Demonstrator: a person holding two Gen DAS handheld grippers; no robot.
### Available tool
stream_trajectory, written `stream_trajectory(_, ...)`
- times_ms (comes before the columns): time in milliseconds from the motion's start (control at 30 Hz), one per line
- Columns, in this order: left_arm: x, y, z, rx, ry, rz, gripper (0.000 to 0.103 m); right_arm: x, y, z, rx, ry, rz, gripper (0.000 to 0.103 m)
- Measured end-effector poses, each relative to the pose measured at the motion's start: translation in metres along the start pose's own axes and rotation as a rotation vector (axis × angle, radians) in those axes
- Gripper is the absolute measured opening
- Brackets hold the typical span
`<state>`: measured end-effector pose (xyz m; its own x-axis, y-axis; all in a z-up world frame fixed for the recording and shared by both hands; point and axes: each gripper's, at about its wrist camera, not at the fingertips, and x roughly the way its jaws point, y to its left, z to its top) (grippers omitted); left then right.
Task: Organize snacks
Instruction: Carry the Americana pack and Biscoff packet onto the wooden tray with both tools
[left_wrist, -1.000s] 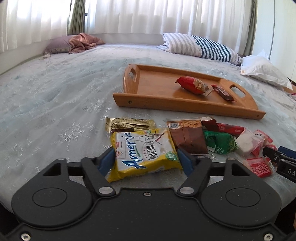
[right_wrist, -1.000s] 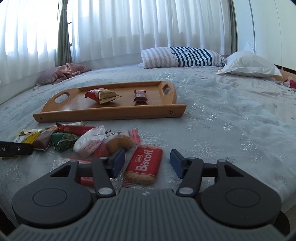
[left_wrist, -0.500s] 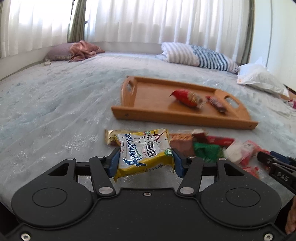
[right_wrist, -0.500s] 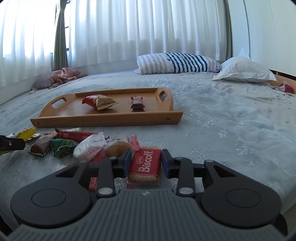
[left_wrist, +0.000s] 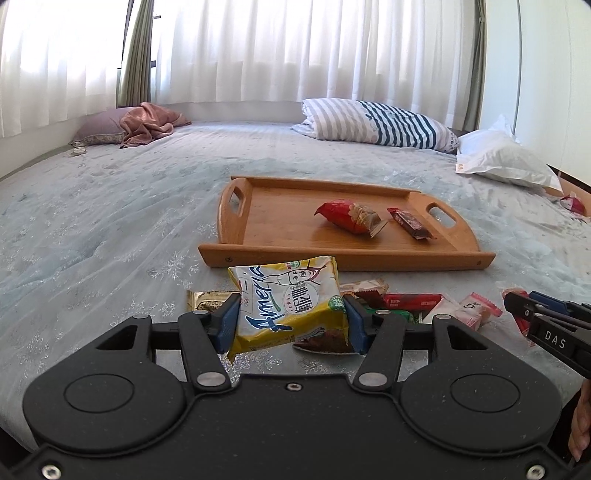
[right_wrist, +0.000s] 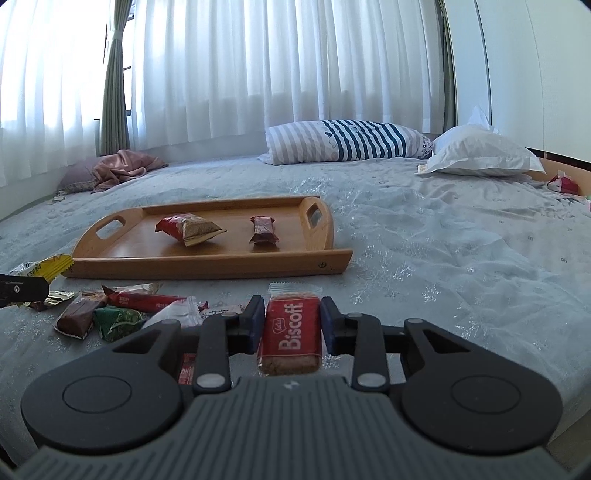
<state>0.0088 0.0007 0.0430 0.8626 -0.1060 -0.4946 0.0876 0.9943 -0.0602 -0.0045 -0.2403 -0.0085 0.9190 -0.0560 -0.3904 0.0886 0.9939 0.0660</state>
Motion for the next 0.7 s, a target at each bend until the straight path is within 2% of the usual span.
stream_trajectory(700,0.012,-0.002,0.017,-0.001,-0.005,-0.028,0.055,0.005,-0.002,0.012,0.005,-0.023,0.011,0.037)
